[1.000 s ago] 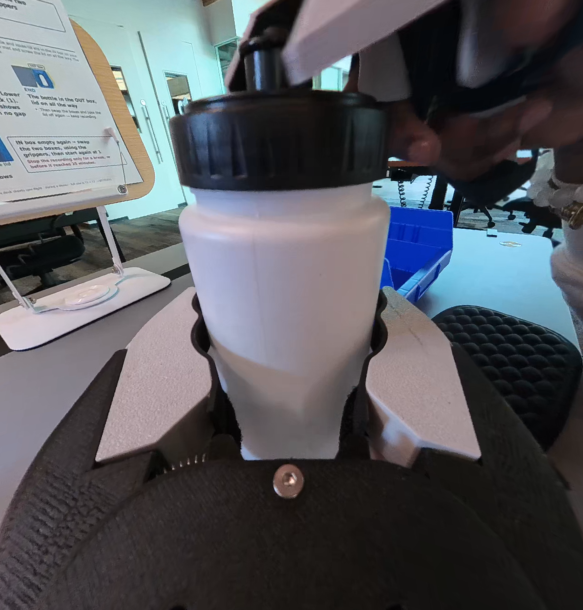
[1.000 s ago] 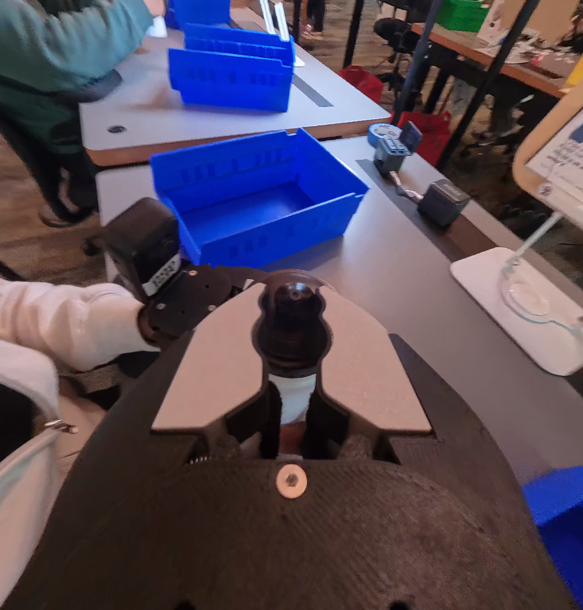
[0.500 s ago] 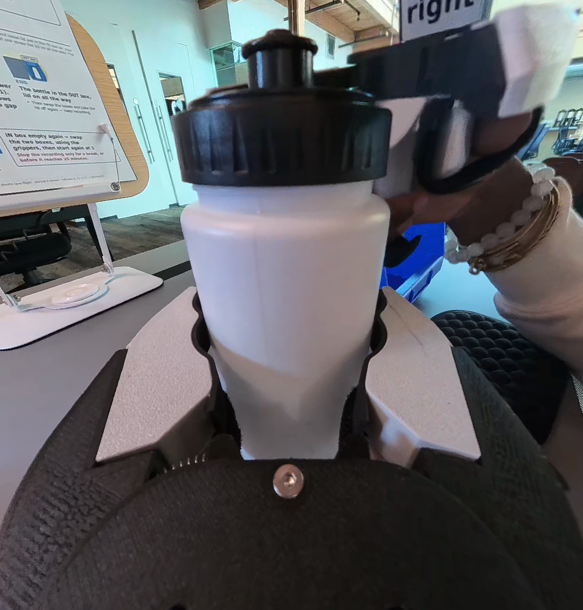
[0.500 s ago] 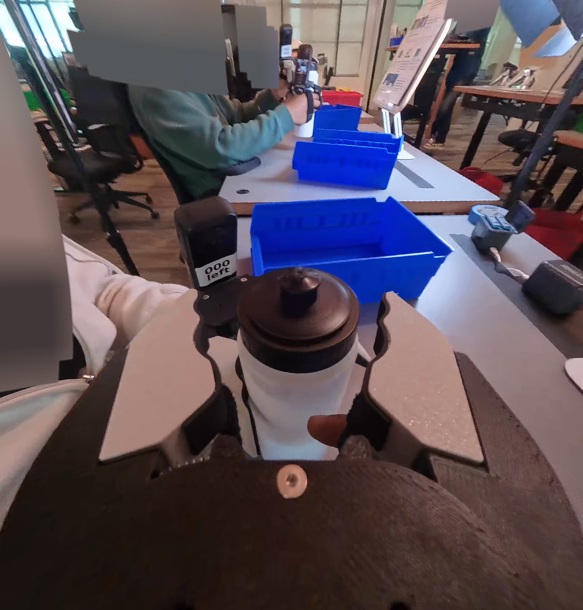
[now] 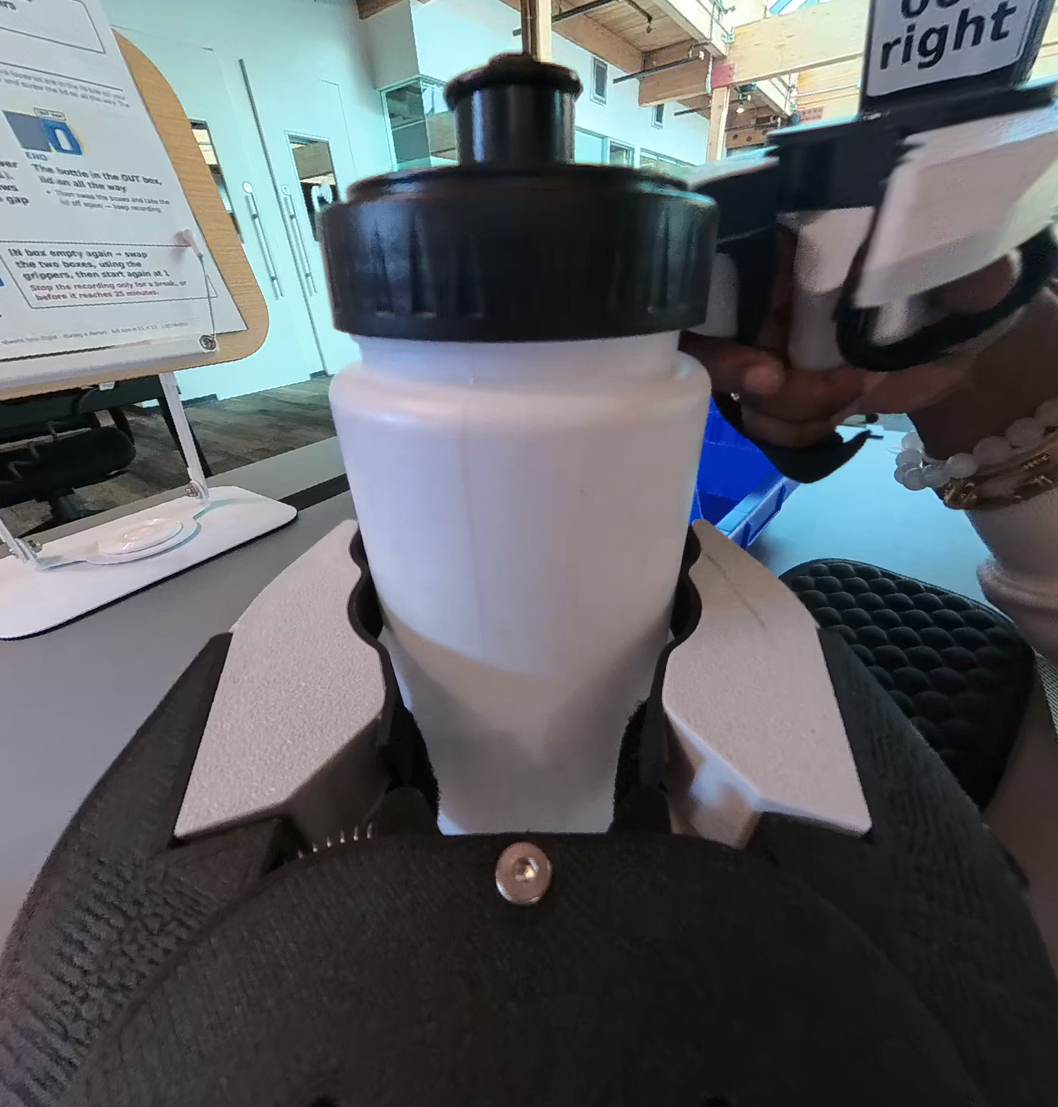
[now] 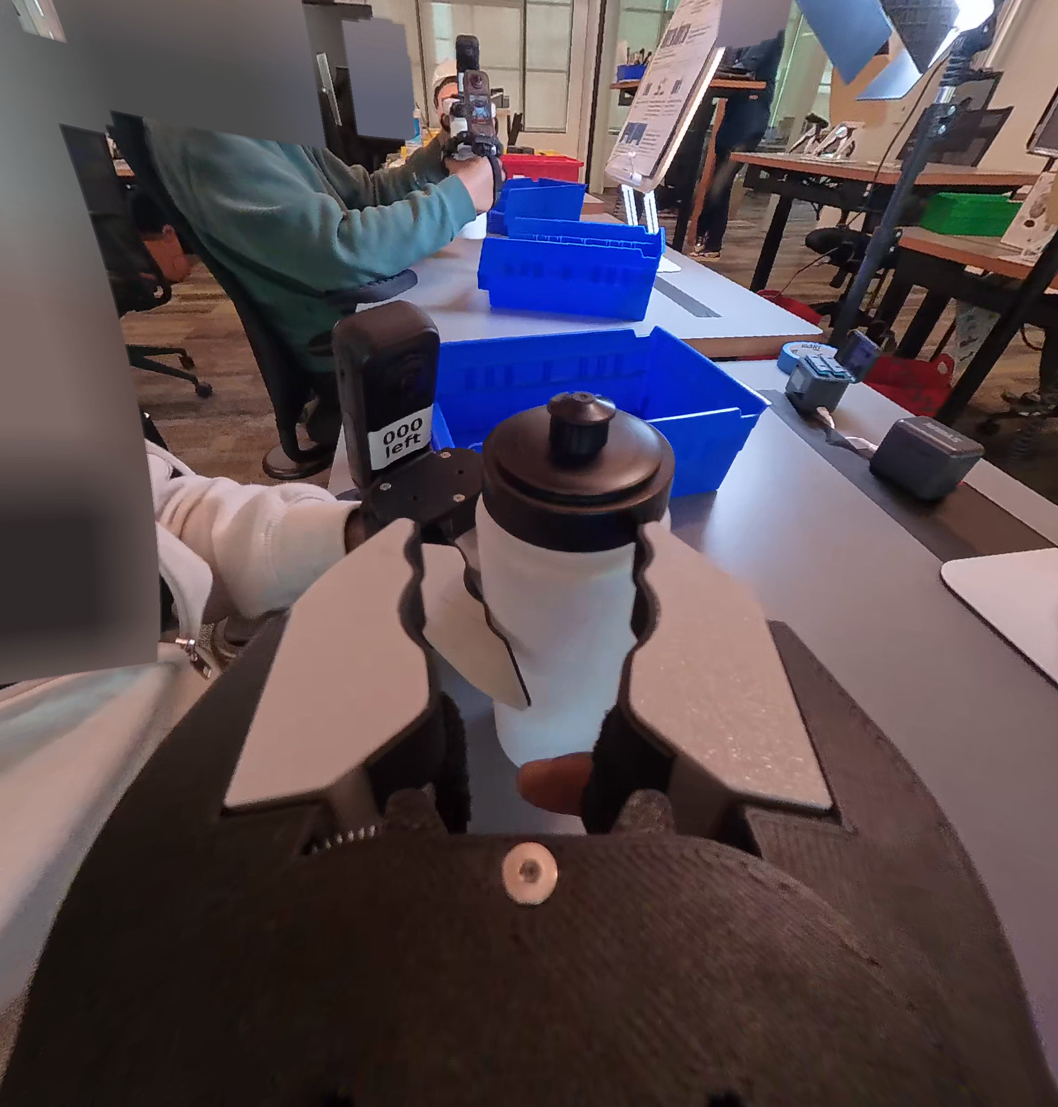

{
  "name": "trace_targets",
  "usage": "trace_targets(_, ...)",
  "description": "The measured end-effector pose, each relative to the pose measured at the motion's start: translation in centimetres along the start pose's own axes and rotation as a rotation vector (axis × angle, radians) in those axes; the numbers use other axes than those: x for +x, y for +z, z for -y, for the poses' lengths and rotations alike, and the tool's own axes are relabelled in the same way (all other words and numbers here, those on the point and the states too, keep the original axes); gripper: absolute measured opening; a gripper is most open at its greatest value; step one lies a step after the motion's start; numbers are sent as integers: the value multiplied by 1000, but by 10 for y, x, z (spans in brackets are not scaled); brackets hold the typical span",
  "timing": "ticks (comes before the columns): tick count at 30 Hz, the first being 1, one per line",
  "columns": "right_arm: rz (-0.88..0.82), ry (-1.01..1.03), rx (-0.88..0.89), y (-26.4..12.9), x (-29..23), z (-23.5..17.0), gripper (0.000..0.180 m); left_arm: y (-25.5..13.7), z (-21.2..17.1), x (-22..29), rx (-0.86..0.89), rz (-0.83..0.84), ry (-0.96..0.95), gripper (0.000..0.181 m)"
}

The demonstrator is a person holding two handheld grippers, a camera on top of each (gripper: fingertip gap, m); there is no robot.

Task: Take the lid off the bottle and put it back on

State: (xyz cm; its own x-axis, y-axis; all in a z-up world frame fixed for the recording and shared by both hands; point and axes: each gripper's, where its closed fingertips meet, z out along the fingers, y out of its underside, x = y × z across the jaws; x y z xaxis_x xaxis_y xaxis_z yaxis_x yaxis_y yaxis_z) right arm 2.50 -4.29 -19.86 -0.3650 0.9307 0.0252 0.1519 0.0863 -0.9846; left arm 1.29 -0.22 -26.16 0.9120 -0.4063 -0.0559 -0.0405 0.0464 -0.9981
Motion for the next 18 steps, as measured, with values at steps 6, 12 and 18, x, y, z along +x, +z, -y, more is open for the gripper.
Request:
trace_targets(6, 61, -120, 82, 15, 21, 7, 100, 0, 0, 3, 6, -37, -18, 96)
trace_targets(12, 255, -123, 73, 43, 8, 7, 79, -1, 1, 9, 14, -82, -32, 96)
trace_targets(18, -150, -9, 88, 44, 21, 7, 78, 0, 0, 6, 11, -28, -31, 96)
